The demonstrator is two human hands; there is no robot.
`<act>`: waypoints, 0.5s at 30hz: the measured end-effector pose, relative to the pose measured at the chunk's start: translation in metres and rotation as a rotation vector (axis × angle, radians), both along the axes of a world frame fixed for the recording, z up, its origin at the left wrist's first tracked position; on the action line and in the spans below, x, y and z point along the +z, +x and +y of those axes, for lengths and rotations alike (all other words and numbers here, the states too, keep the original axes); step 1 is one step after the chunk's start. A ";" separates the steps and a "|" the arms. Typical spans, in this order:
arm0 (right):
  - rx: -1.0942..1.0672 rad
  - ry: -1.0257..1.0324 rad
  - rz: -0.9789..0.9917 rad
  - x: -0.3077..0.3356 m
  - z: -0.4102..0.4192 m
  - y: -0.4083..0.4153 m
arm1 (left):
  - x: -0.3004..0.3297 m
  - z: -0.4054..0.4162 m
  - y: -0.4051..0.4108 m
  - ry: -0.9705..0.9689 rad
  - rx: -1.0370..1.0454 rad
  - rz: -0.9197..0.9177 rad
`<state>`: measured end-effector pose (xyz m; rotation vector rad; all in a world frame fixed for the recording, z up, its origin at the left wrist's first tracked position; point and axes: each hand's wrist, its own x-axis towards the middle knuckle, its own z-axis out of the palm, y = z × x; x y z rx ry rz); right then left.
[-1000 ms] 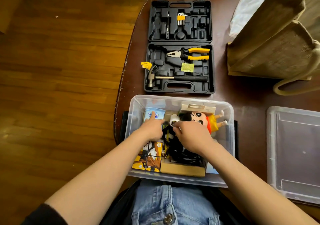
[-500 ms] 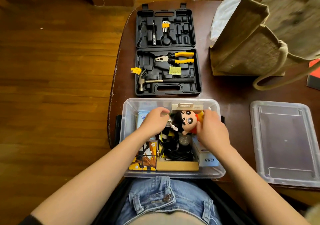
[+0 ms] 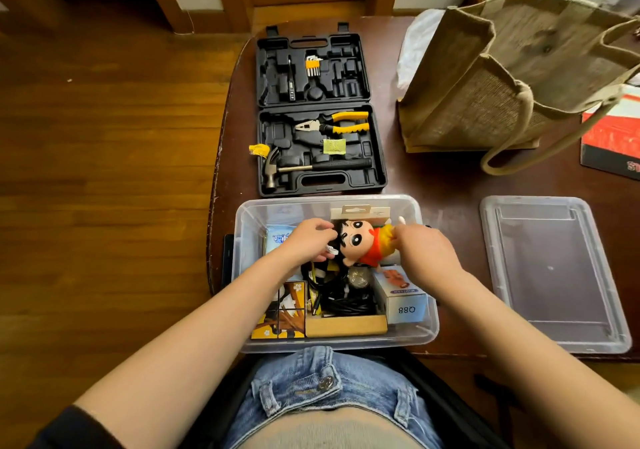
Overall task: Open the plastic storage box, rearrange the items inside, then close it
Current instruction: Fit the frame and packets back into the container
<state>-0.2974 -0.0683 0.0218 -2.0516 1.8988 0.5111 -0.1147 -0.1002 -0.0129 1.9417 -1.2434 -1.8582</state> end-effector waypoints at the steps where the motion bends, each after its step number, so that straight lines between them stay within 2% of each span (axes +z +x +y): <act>1: 0.002 -0.022 -0.021 -0.001 0.002 -0.003 | 0.000 0.000 0.001 0.009 0.011 0.007; 3: -0.041 -0.099 -0.145 -0.005 0.006 -0.011 | 0.000 0.001 0.003 0.026 0.020 0.024; 8: -0.237 -0.360 -0.628 0.004 0.015 -0.015 | 0.011 0.002 0.007 0.070 0.051 0.072; 12: -0.223 -0.446 -0.937 0.019 0.020 -0.002 | 0.027 0.006 0.015 0.164 0.180 0.305; 15: -0.156 -0.440 -1.080 0.025 0.021 0.017 | 0.041 0.006 0.027 0.100 0.355 0.446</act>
